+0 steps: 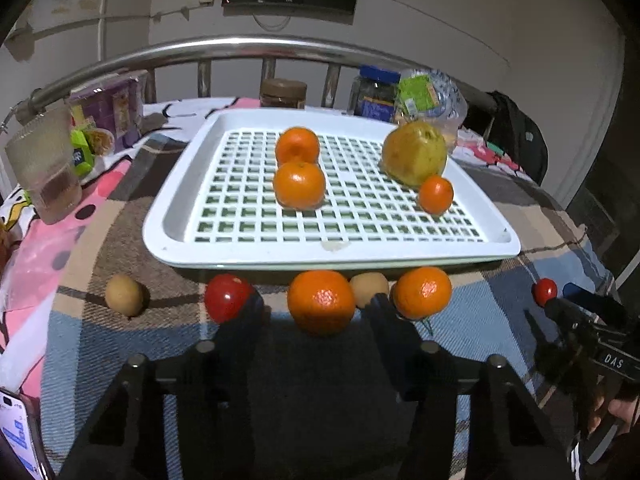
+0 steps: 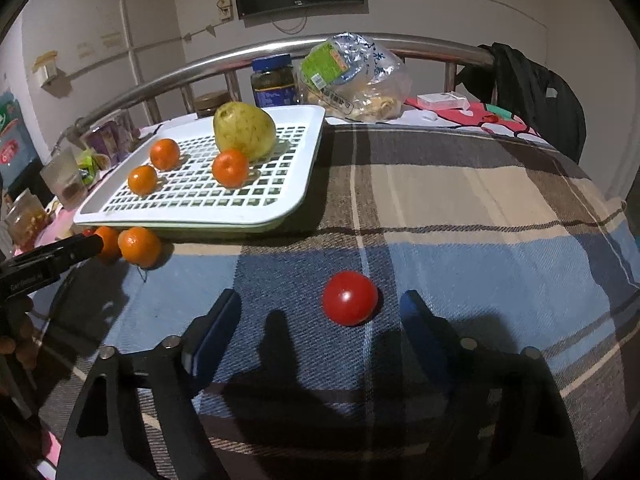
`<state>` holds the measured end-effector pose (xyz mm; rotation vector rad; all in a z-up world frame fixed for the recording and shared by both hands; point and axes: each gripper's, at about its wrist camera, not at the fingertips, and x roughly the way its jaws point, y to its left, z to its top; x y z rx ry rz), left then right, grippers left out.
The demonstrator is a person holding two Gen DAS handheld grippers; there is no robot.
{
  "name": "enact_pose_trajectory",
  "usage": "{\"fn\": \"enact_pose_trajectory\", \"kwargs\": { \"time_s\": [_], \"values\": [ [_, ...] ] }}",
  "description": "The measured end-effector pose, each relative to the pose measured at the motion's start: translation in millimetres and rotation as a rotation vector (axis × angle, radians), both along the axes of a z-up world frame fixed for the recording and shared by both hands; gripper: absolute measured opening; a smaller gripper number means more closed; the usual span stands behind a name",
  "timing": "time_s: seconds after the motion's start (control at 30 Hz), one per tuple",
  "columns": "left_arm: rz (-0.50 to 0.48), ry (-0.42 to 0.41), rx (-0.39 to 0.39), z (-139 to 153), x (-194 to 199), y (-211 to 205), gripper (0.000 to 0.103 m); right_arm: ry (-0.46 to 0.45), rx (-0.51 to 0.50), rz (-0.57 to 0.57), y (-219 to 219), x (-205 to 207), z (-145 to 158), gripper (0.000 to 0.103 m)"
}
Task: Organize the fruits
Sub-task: 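Grasp a mandarin with the left tool while the right tool grasps a cherry tomato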
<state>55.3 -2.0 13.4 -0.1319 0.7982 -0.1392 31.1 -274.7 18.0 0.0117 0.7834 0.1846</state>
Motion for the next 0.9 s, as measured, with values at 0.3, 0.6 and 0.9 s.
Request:
{"fn": "enact_pose_trajectory", "kwargs": {
  "time_s": [0.3, 0.6, 0.9],
  "values": [
    [-0.013, 0.046, -0.039, -9.3, 7.8, 0.9, 0.040, 0.053, 0.018, -0.035, -9.8, 10.3, -9.5, 0.041],
    [-0.030, 0.039, -0.022, -6.5, 0.0, -5.3, 0.038, 0.058, 0.050, -0.025, -10.3, 9.5, -10.0, 0.028],
    [-0.037, 0.000, 0.014, 6.7, -17.8, -10.8, 0.038, 0.045, 0.081, 0.045, 4.3, -0.9, -0.2, 0.028]
  ]
}}
